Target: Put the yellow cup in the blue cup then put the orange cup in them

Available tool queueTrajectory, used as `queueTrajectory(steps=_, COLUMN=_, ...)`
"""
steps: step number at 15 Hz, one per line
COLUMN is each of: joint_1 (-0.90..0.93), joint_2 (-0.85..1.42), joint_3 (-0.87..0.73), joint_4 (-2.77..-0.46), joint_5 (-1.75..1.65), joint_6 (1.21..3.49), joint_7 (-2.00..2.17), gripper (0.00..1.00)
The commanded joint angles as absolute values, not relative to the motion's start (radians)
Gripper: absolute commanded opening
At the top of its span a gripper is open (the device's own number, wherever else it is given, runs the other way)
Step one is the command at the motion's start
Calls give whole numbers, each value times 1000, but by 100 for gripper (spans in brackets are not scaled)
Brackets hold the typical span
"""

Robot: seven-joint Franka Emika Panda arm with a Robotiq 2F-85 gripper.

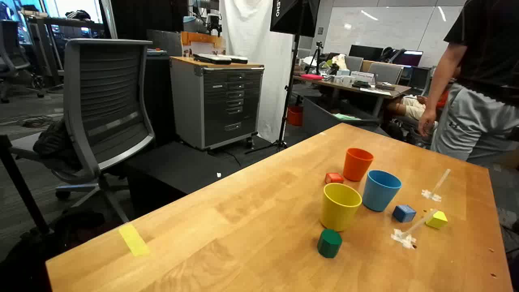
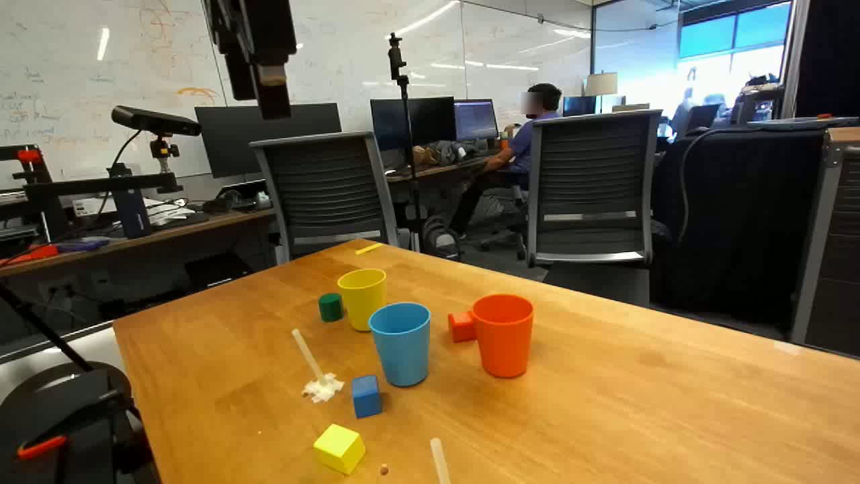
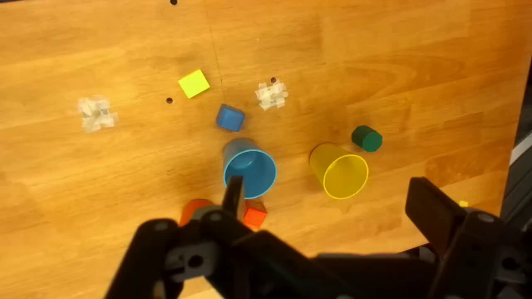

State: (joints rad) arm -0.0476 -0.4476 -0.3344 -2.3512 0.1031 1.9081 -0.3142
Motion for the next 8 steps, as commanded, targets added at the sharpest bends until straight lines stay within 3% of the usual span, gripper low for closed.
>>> queueTrajectory(steps=1, joint_1=-80, joint_2=-442, joint_3=-307, joint_4=-2345, joint_5=117, joint_6=1905, joint_7=-326, gripper=100)
queueTrajectory(steps=8, joint_1=-66, joint_2=-431, joint_3=-268, joint_4=-2376, joint_5=125, joint_6=1948, joint_7=-309, gripper=100)
